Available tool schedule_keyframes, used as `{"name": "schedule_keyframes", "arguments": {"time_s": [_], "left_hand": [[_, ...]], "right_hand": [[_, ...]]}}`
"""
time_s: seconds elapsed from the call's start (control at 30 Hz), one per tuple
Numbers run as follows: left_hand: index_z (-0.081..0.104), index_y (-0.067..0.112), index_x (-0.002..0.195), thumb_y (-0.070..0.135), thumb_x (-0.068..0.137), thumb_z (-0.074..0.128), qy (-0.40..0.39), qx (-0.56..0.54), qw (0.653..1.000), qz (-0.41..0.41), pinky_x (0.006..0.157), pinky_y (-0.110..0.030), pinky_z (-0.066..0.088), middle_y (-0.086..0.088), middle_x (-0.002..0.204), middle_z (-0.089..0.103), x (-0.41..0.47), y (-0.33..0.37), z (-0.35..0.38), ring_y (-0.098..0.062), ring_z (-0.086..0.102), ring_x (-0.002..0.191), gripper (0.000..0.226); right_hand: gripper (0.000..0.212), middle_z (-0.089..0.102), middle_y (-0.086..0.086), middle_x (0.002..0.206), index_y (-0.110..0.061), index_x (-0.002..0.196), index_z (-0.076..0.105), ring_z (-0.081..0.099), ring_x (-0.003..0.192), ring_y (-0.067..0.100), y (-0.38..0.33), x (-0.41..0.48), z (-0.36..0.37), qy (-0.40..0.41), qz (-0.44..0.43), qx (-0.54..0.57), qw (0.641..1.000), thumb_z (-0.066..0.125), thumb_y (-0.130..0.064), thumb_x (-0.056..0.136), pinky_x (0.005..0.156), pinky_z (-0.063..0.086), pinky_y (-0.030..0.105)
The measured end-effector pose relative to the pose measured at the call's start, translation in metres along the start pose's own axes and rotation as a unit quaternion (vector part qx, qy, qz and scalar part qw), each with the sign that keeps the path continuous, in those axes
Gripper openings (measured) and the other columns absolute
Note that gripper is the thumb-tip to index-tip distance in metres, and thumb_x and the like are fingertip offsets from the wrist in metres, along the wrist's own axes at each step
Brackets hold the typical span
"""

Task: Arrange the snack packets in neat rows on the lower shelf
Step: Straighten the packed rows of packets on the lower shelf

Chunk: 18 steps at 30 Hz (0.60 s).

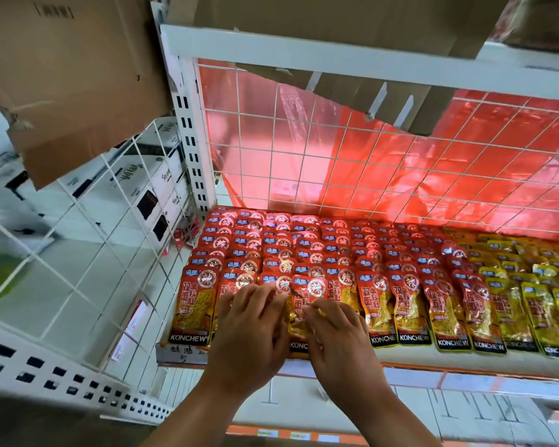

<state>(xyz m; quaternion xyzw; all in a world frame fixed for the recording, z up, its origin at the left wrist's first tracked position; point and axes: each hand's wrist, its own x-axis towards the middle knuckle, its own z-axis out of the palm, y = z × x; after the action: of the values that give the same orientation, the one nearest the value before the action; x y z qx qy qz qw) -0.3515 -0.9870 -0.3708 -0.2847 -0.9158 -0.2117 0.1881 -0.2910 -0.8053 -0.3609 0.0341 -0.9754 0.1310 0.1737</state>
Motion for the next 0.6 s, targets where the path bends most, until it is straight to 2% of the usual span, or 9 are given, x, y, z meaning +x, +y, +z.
{"name": "schedule_keyframes", "arguments": {"time_s": [0.17, 0.33, 0.47, 0.6], "left_hand": [[0.068, 0.020, 0.130, 0.036, 0.092, 0.064, -0.006, 0.014, 1.000, 0.007, 0.108, -0.048, 0.035, -0.002, 0.132, 0.061, 0.001, 0.001, -0.001, -0.028, 0.051, 0.126, 0.042], [0.067, 0.021, 0.132, 0.039, 0.094, 0.057, -0.033, -0.002, 0.999, 0.026, 0.105, -0.057, 0.038, -0.003, 0.139, 0.059, 0.008, 0.031, 0.006, -0.032, 0.052, 0.129, 0.044], [0.066, 0.025, 0.133, 0.040, 0.092, 0.055, -0.066, -0.021, 0.996, 0.063, 0.107, -0.055, 0.034, -0.002, 0.143, 0.055, 0.020, 0.071, 0.022, -0.031, 0.050, 0.132, 0.044], [0.063, 0.028, 0.131, 0.044, 0.094, 0.057, -0.098, -0.018, 0.991, 0.090, 0.108, -0.054, 0.031, -0.003, 0.144, 0.053, 0.033, 0.106, 0.036, -0.031, 0.048, 0.135, 0.041]], "right_hand": [[0.038, 0.056, -0.004, 0.126, -0.021, 0.121, 0.064, 0.055, 0.110, 0.023, 0.026, -0.007, -0.016, 0.000, 0.037, -0.003, 0.999, 0.076, -0.020, 0.085, 0.089, 0.053, 0.043], [0.042, 0.059, 0.000, 0.122, -0.016, 0.118, 0.067, 0.057, 0.104, 0.030, 0.073, -0.020, -0.035, 0.028, 0.102, -0.027, 0.994, 0.080, -0.012, 0.078, 0.083, 0.055, 0.049], [0.042, 0.058, 0.001, 0.125, -0.016, 0.123, 0.067, 0.056, 0.110, 0.029, 0.098, -0.024, -0.040, 0.027, 0.107, -0.033, 0.993, 0.076, -0.015, 0.082, 0.090, 0.053, 0.047], [0.040, 0.059, 0.000, 0.124, -0.016, 0.122, 0.067, 0.056, 0.108, 0.029, 0.126, -0.031, -0.047, 0.047, 0.118, -0.028, 0.991, 0.072, -0.020, 0.083, 0.088, 0.053, 0.048]]}}
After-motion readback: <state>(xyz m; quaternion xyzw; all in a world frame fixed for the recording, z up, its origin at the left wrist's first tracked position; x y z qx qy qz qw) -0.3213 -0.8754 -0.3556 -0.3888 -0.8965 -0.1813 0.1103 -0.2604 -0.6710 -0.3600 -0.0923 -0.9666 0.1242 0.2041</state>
